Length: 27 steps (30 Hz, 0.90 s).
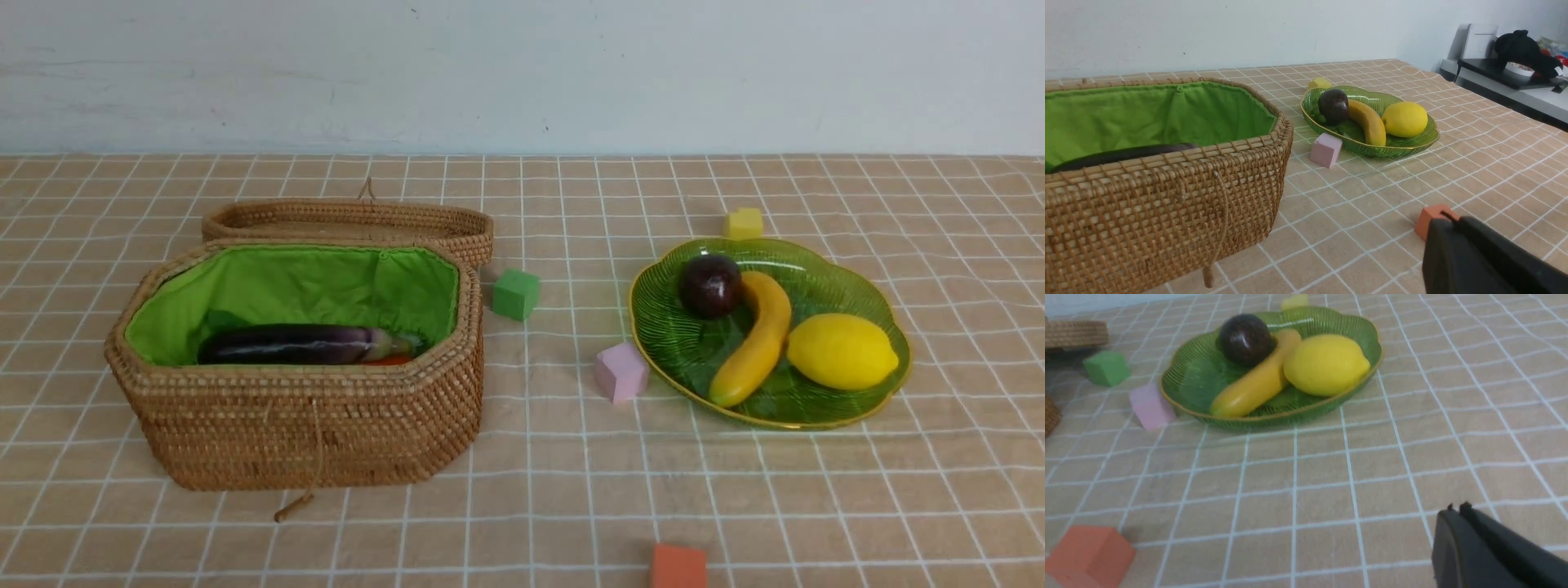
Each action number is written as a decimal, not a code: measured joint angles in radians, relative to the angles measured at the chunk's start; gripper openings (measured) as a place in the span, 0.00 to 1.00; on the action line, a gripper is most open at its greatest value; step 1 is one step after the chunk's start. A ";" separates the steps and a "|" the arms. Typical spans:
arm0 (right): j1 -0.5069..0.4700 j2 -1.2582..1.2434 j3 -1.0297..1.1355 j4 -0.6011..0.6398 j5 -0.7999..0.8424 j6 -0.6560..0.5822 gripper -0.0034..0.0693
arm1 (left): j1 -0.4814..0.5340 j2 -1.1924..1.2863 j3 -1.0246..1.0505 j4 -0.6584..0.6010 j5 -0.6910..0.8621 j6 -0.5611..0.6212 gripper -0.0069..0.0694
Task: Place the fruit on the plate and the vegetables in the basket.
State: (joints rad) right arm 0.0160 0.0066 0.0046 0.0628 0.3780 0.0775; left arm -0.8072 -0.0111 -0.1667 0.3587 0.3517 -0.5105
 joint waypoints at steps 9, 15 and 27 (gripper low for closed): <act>-0.010 -0.016 0.009 -0.007 0.011 0.075 0.04 | 0.000 0.000 0.000 0.000 0.001 0.000 0.07; -0.010 -0.016 0.009 -0.006 0.011 0.081 0.04 | 0.000 0.000 0.000 0.000 0.001 0.000 0.08; -0.010 -0.016 0.009 -0.004 0.012 0.087 0.05 | 0.000 0.000 0.002 0.000 0.001 0.000 0.09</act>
State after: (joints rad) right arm 0.0065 -0.0095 0.0140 0.0586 0.3900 0.1648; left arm -0.8072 -0.0111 -0.1645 0.3587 0.3530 -0.5105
